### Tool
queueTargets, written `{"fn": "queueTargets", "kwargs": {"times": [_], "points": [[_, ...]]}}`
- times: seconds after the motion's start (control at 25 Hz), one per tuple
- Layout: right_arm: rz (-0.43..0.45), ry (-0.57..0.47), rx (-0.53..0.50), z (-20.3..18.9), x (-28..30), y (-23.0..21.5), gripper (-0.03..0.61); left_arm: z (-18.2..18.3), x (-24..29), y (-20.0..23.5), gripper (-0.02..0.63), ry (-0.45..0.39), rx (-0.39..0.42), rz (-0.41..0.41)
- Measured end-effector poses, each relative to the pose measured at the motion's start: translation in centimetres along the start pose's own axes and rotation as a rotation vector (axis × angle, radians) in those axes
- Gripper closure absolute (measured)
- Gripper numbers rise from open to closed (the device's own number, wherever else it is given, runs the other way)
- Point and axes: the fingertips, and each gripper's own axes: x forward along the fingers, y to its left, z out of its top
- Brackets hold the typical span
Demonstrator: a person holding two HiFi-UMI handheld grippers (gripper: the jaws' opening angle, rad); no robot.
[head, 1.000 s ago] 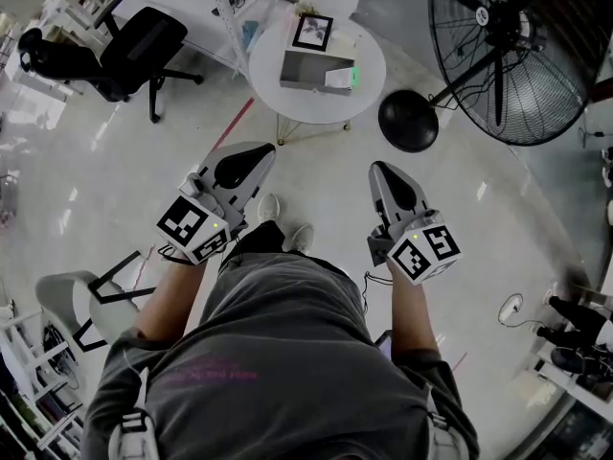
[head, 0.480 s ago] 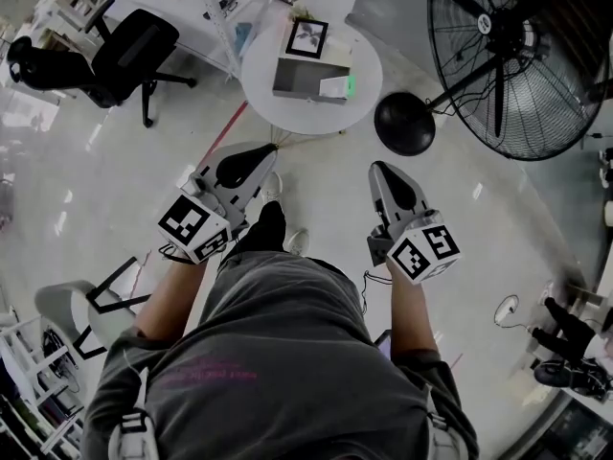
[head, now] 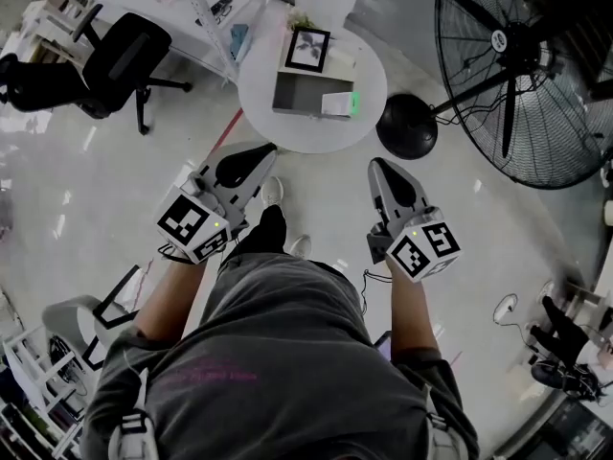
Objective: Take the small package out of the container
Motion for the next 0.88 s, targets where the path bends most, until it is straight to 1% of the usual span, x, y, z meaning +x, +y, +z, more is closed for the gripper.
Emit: {"fn": "queueTargets", "kwargs": {"times": [0.52,0.72,0.88], "points": [[-0.07,0.021,0.014,2.9,10.2,-2.1,0.557,1.5,4.1,10.8,0.6,0.029,-0.031,-0.065],[-0.106,0.024,0.014,3.2,13.7,-2.4,0.557,1.7,5.3,14.5,0.6,0.034,-0.034,-0.109],[-0.143,0.042,0.021,3.4,16.1,-3.5,0.557,1.7,6.2,17.0,0.6,0.055,-0.05,-0.136]]}}
